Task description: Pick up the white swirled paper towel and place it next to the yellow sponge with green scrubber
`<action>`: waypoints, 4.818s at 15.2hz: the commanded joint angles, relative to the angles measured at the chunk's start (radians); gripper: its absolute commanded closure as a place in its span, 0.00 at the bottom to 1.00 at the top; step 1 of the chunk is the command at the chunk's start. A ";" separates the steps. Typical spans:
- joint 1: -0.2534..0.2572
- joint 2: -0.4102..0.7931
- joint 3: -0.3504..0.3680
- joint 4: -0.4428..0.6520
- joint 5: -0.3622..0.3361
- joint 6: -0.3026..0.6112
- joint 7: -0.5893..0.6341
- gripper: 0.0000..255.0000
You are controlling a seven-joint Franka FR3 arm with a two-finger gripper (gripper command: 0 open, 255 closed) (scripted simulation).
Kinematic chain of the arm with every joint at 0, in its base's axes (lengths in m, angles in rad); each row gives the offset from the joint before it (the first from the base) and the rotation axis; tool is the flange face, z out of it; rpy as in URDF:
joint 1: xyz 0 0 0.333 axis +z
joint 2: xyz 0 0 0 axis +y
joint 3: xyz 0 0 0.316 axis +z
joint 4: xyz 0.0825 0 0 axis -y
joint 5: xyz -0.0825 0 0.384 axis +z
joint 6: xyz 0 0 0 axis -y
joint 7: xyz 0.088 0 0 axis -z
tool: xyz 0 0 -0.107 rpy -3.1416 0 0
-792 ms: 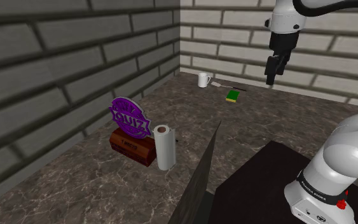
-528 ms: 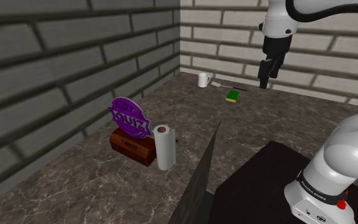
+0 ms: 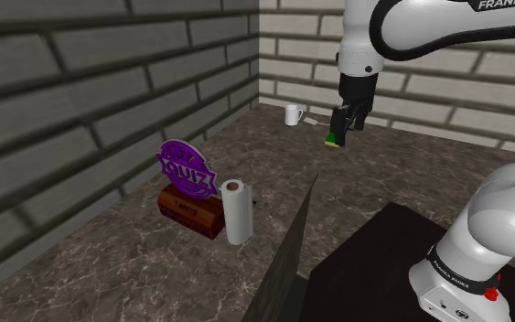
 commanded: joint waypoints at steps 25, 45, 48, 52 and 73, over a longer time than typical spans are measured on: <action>0.073 0.857 0.396 0.527 -0.265 0.339 0.688 0.00; 0.077 0.892 0.386 0.476 -0.295 0.417 0.708 1.00; 0.077 0.891 0.386 0.474 -0.295 0.418 0.708 1.00; 0.075 0.880 0.389 0.490 -0.285 0.393 0.700 1.00; 0.070 0.817 0.403 0.705 -0.228 0.132 0.646 1.00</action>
